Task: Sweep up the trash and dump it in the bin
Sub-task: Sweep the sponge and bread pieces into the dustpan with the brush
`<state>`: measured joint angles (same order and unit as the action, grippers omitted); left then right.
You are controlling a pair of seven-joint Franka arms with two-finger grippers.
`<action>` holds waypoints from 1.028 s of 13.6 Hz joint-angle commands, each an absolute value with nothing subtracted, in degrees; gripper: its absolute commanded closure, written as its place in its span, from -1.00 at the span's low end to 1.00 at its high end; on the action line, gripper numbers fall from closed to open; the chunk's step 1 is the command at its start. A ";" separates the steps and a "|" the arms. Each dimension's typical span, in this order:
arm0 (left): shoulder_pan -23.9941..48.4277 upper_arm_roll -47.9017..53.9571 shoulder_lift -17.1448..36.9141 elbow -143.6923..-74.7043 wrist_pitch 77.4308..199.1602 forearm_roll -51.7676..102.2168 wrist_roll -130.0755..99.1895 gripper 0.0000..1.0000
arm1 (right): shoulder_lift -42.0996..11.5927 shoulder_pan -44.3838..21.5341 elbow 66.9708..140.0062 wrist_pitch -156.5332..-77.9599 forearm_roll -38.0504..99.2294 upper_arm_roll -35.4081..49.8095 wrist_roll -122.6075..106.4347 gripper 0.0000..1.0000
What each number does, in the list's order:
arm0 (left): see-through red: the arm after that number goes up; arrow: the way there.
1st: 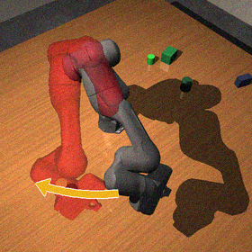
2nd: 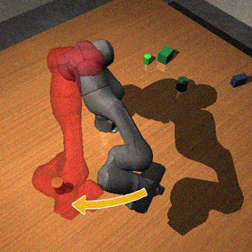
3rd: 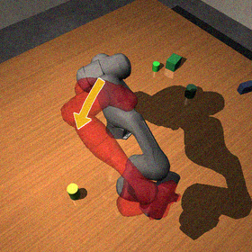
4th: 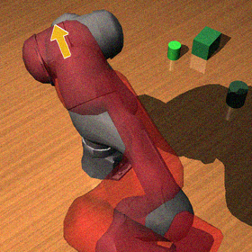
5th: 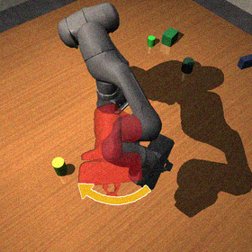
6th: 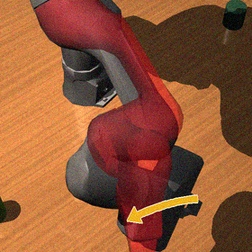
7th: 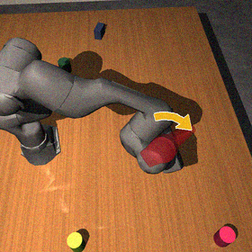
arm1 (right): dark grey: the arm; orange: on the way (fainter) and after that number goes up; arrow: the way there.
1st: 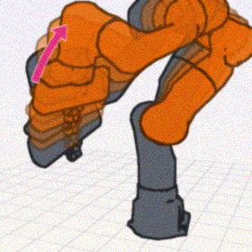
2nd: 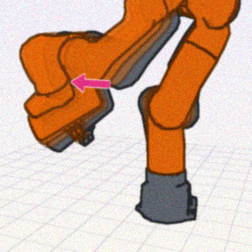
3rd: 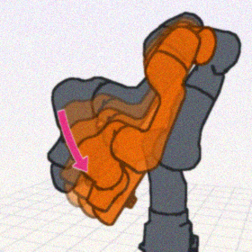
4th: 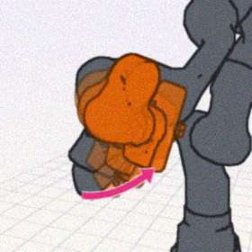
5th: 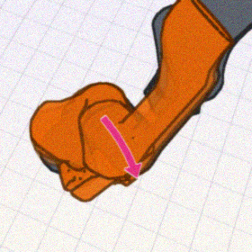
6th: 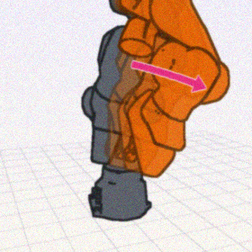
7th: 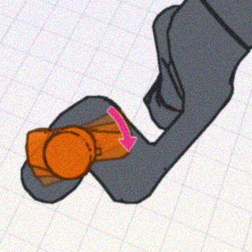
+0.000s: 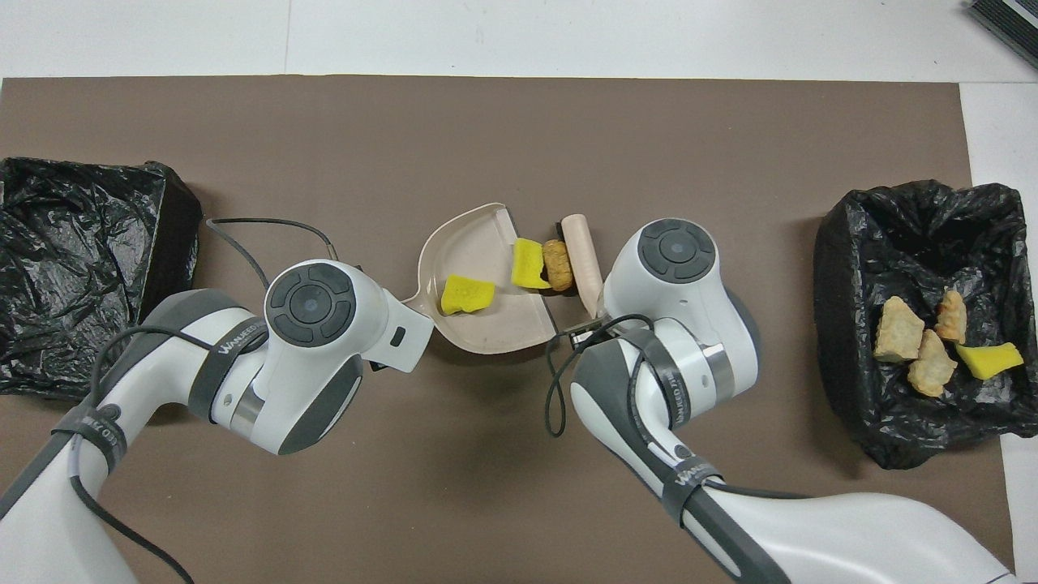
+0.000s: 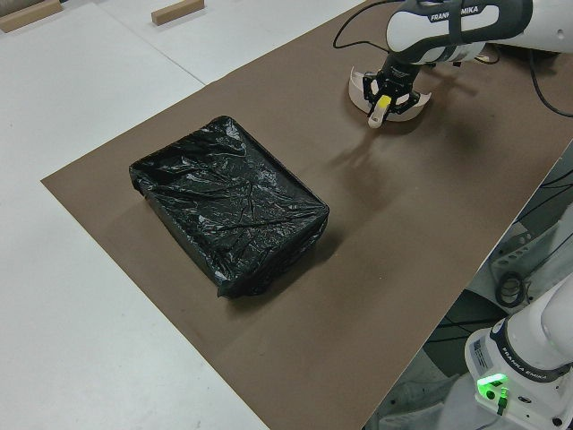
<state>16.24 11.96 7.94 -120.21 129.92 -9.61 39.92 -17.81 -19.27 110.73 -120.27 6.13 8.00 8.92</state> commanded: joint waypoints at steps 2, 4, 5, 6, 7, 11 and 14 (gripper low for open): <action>15.91 12.22 7.82 -120.41 130.87 -9.93 39.90 1.00 | -18.72 -20.83 109.87 -121.73 15.97 10.18 6.69 1.00; 15.82 12.22 7.91 -120.41 130.96 -9.93 41.91 1.00 | -18.72 -20.92 109.25 -121.29 17.23 10.28 5.45 1.00; 15.65 12.22 7.91 -120.41 131.04 -9.93 44.10 1.00 | -18.72 -20.31 109.25 -120.51 16.70 10.28 4.84 1.00; 15.12 12.22 8.00 -120.41 131.39 -9.93 46.21 1.00 | -18.72 -19.78 109.16 -119.37 16.53 10.20 4.57 1.00; 14.42 12.22 8.09 -120.24 131.57 -9.93 47.71 1.00 | -18.46 -19.69 109.07 -117.70 16.09 9.85 4.66 1.00; 12.66 12.22 8.53 -119.62 131.84 -9.84 54.74 1.00 | -14.34 -16.27 109.16 -110.85 11.34 9.76 5.18 1.00; 9.06 12.31 5.99 -119.53 131.05 -9.84 61.76 1.00 | -11.96 -16.95 110.12 -108.81 10.90 10.02 12.26 1.00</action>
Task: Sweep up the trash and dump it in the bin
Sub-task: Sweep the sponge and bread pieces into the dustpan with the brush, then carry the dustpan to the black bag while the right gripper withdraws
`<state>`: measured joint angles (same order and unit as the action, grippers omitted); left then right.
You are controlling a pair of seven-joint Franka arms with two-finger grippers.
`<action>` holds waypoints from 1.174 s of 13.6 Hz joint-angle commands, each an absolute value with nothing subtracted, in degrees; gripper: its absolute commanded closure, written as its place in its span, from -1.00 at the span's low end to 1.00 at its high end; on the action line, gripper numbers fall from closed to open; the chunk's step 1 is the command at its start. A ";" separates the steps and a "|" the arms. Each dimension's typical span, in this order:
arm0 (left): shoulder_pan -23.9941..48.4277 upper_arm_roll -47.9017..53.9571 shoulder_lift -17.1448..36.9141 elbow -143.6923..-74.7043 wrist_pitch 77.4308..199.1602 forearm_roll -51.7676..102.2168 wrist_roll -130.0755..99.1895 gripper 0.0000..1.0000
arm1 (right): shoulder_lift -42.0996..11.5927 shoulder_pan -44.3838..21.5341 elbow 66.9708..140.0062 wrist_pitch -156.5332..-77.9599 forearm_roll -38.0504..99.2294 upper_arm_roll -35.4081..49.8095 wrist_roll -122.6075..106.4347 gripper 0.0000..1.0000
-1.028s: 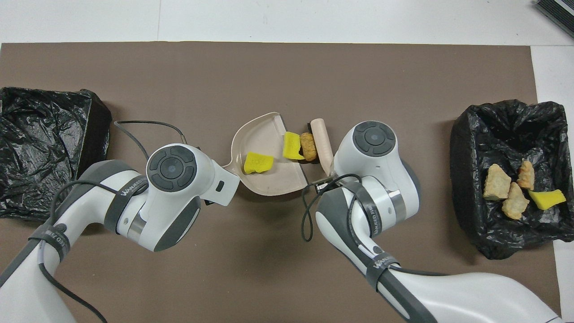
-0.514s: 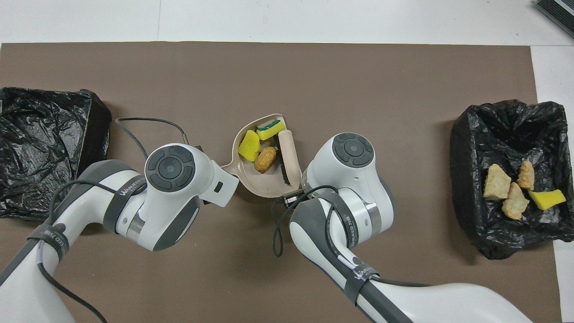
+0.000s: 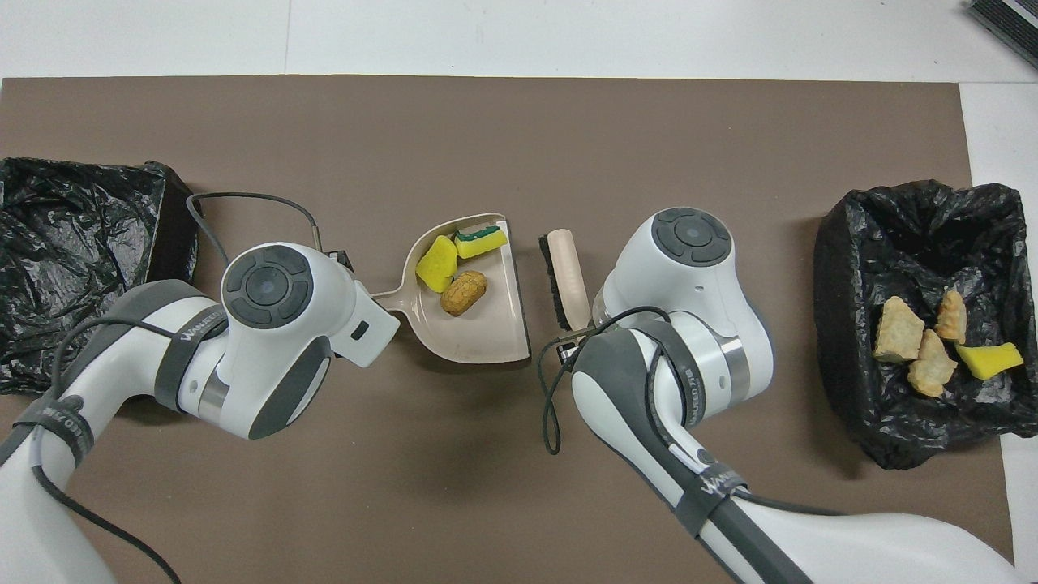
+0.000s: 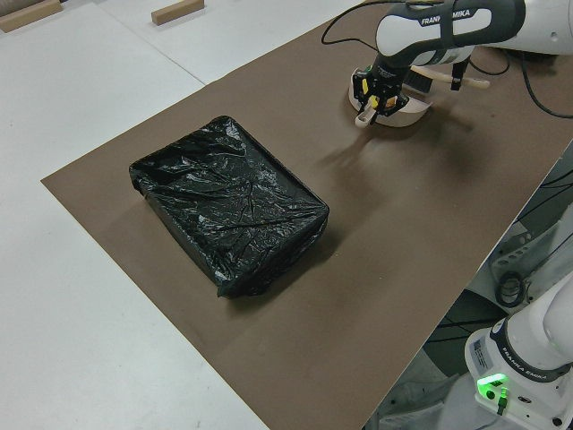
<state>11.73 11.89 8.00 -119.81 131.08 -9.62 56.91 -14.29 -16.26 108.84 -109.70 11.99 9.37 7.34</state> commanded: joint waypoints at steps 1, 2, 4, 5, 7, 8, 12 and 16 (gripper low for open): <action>7.83 12.13 4.15 -119.62 130.87 -9.84 64.92 1.00 | -10.91 -19.14 111.35 -109.50 10.12 10.11 16.48 1.00; 5.04 12.22 2.22 -119.71 130.26 -9.84 68.34 1.00 | -10.38 -21.42 112.23 -109.60 9.93 10.11 19.92 1.00; -0.24 12.22 -1.48 -119.62 127.54 -9.67 76.16 1.00 | -10.11 -25.90 113.72 -110.21 9.93 10.20 28.34 1.00; -2.70 12.22 -2.71 -119.62 126.49 -9.32 79.94 1.00 | -10.37 -28.36 114.34 -111.43 9.93 10.20 31.87 1.00; -7.71 11.60 -4.04 -119.18 126.13 -7.22 87.06 1.00 | -10.55 -33.28 115.40 -112.76 9.93 10.20 36.63 1.00; -10.61 11.69 -4.65 -118.74 125.69 -6.08 90.23 1.00 | -10.55 -35.83 115.57 -112.94 9.93 10.20 39.09 1.00; -22.47 11.08 -4.40 -114.09 122.79 -2.38 97.63 1.00 | -10.81 -42.88 118.21 -117.77 10.37 10.28 45.88 1.00; -30.48 9.76 -1.50 -108.03 123.22 -3.34 104.13 1.00 | -12.74 -45.70 117.78 -116.56 10.46 10.11 46.93 0.06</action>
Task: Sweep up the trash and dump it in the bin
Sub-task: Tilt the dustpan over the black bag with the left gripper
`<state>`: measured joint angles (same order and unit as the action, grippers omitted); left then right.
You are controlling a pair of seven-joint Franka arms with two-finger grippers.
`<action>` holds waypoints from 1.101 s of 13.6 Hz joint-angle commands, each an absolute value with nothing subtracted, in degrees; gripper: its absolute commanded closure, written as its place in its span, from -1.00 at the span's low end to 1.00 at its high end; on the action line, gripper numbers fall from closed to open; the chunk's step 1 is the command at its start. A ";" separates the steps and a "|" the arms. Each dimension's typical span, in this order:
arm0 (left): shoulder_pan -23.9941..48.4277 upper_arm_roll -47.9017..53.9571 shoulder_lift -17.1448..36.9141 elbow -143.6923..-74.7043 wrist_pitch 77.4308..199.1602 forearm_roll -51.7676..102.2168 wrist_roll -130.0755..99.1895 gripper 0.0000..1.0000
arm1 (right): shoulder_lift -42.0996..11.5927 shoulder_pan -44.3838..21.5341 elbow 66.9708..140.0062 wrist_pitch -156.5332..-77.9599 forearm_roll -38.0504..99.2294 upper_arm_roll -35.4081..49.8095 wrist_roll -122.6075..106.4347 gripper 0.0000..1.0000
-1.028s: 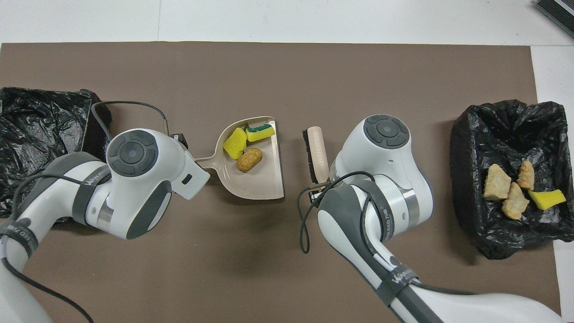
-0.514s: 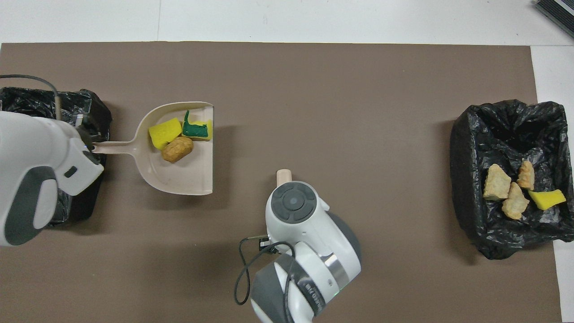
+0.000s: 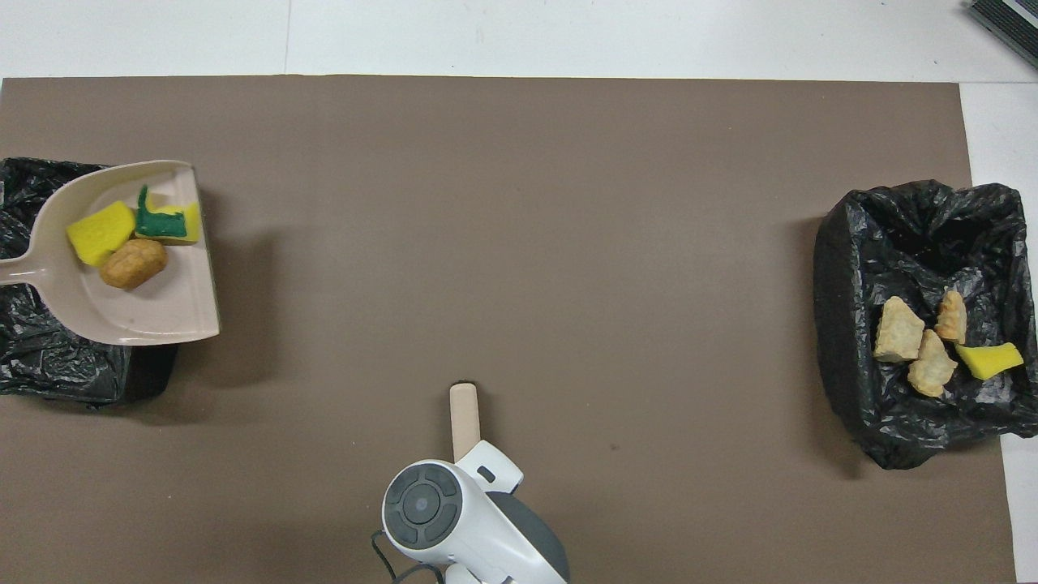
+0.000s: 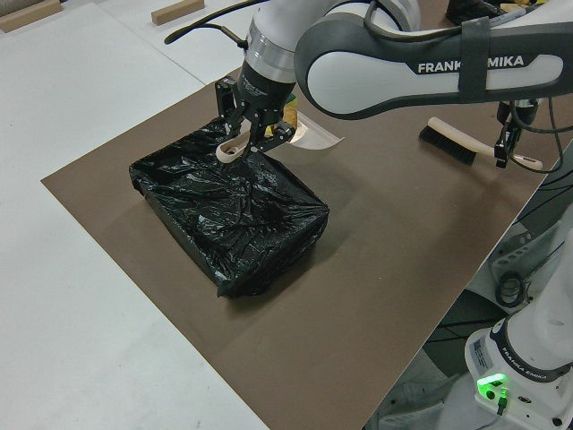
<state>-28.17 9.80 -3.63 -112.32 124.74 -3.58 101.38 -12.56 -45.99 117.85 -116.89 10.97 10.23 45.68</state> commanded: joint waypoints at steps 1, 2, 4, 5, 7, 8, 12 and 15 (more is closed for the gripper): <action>-31.63 9.15 -1.06 -107.67 123.74 -5.17 104.06 1.00 | -12.48 -45.53 117.43 -115.93 9.94 10.11 47.19 -0.99; -32.08 8.97 -0.88 -107.58 124.62 -8.93 103.89 1.00 | -12.13 -45.09 116.73 -114.97 9.93 10.02 47.20 -1.00; -32.08 8.96 -0.70 -107.40 128.04 -18.76 101.97 1.00 | -11.43 -45.00 114.10 -110.93 9.41 9.67 47.29 -1.00; -31.99 8.88 -0.27 -107.32 128.49 -22.64 99.52 1.00 | -11.25 -44.48 112.52 -110.05 8.88 9.58 47.29 -1.00; -31.56 8.96 -0.35 -107.23 128.50 -30.37 95.12 1.00 | -10.81 -41.33 109.53 -108.29 6.34 9.75 46.06 -1.00; -30.86 8.96 -0.44 -107.31 127.89 -34.33 93.27 1.00 | -9.68 -39.22 108.73 -107.76 5.98 9.84 45.01 -1.00; -28.83 9.40 -1.40 -106.62 124.82 -47.45 87.11 1.00 | -4.93 -30.87 105.83 -103.99 2.13 9.67 35.62 -1.00; -26.73 9.76 -2.02 -102.67 118.41 -49.73 86.92 1.00 | -4.92 -23.41 99.51 -98.81 -0.96 9.67 27.10 -1.00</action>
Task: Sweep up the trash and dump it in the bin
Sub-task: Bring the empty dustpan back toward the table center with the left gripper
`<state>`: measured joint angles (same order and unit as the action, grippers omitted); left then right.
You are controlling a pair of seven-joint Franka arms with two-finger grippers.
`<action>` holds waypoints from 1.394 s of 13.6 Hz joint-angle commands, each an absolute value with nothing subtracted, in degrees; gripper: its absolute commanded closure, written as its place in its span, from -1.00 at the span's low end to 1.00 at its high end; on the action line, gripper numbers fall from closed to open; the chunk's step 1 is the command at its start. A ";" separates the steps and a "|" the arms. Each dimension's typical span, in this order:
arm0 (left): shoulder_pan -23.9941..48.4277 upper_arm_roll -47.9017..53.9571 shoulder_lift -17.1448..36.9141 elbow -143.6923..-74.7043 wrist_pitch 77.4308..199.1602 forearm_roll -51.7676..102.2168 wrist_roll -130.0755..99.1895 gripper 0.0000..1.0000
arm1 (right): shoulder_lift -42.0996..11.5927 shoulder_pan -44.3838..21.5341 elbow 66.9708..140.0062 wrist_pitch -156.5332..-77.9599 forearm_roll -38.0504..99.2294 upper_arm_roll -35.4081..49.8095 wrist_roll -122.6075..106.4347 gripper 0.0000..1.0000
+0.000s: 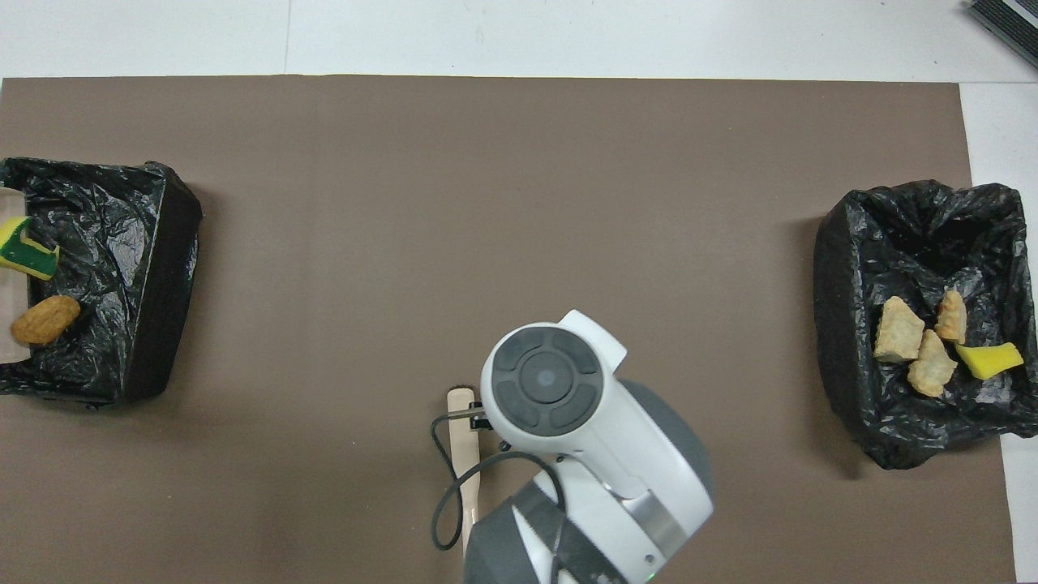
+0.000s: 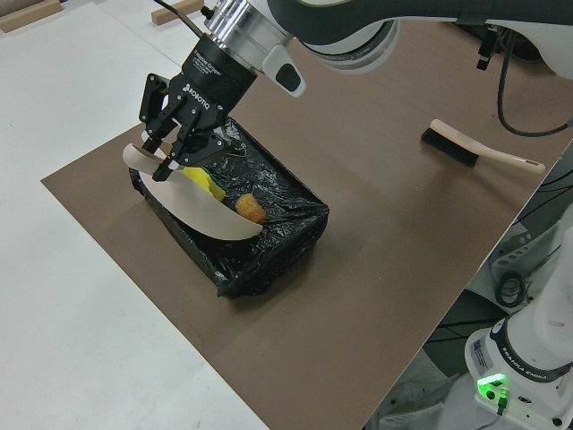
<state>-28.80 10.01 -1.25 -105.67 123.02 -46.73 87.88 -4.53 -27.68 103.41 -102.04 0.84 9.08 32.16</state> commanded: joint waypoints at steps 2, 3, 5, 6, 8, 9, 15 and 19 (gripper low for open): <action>-25.41 9.84 -3.59 -102.22 116.98 -53.16 87.01 1.00 | -5.01 -17.43 95.04 -94.77 -0.97 9.67 19.38 -1.00; -25.31 9.93 -4.30 -101.96 116.72 -53.35 87.36 1.00 | -5.44 -14.01 92.57 -91.79 -0.97 9.67 14.81 -1.00; -23.65 10.98 -5.36 -101.78 112.79 -52.91 86.93 1.00 | -4.93 -7.59 89.84 -89.39 -0.97 9.67 8.38 -1.00; -22.95 11.07 -5.71 -101.43 111.11 -52.39 86.49 1.00 | -4.92 -4.69 88.61 -87.99 -0.97 9.49 6.70 -1.00; -22.50 12.56 -6.15 -101.43 108.65 -48.37 83.95 1.00 | -4.05 0.42 87.72 -87.54 -0.97 8.27 5.98 -1.00; -21.80 12.83 -6.07 -101.43 107.07 -42.86 82.11 1.00 | -3.00 2.53 87.98 -87.02 -0.62 7.65 5.72 -1.00; -13.64 13.45 -5.54 -102.21 99.67 -19.02 60.87 1.00 | 3.25 7.29 92.63 -84.11 0.61 7.38 1.67 -1.00; -6.35 13.54 -4.05 -103.45 99.14 -6.01 42.23 1.00 | 2.99 6.94 92.11 -84.29 1.41 7.56 1.32 -1.00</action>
